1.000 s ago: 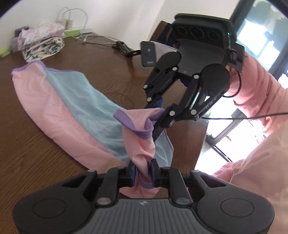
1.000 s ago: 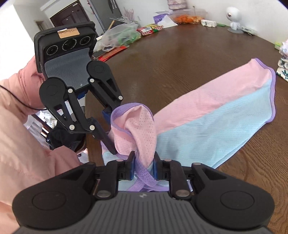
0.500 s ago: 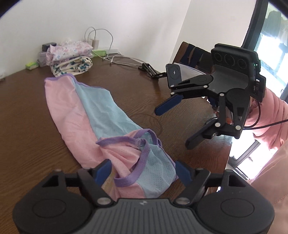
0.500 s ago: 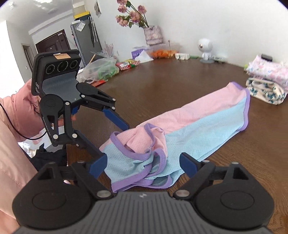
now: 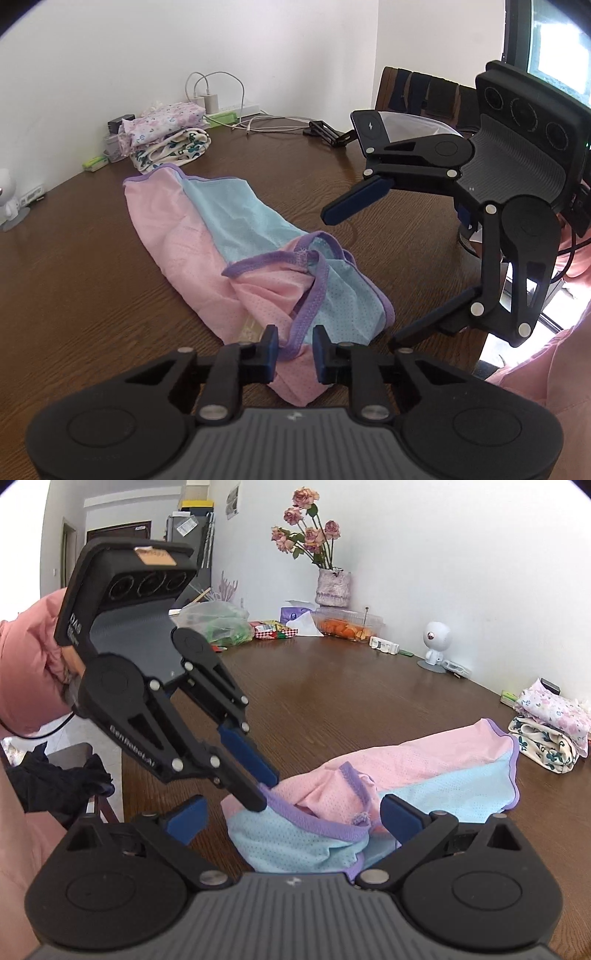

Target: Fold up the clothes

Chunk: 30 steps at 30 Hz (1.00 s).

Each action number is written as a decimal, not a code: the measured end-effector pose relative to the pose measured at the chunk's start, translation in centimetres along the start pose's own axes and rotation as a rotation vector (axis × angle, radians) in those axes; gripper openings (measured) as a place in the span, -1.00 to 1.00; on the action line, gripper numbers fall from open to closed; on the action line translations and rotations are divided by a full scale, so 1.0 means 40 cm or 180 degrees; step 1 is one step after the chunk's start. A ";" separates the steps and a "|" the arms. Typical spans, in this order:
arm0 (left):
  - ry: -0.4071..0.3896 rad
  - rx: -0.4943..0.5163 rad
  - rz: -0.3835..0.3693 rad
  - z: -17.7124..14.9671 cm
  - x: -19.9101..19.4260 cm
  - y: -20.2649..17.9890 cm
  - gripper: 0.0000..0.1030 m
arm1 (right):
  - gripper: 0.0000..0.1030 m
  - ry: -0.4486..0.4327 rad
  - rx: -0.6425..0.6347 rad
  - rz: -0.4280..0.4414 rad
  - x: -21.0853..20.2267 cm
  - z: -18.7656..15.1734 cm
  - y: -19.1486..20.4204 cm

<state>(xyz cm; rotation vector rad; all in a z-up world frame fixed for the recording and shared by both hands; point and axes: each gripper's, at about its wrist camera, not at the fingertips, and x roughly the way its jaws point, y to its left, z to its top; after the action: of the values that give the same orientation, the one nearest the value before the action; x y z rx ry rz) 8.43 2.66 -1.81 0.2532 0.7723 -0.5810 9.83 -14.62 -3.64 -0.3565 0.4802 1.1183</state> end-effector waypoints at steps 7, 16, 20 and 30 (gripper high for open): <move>-0.0019 -0.0261 0.0075 -0.029 0.026 0.027 -0.63 | 0.16 0.0006 0.0488 -0.0068 0.023 -0.012 -0.035; -0.0135 -0.0367 0.0151 -0.050 0.027 0.015 -0.62 | 0.16 0.0364 0.0427 -0.0045 0.087 -0.019 -0.001; -0.0141 -0.0376 0.0144 -0.056 0.026 0.012 -0.62 | 0.16 0.0534 0.0393 -0.0050 0.106 -0.025 0.011; -0.0178 -0.0292 0.0008 -0.073 0.013 -0.017 -0.60 | 0.23 0.0691 0.0294 0.0087 0.080 -0.033 0.028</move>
<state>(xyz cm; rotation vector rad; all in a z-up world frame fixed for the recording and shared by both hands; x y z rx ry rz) 6.65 3.10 -4.23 0.1529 0.7424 -0.5466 9.69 -12.38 -6.51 -0.3932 0.7279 1.0848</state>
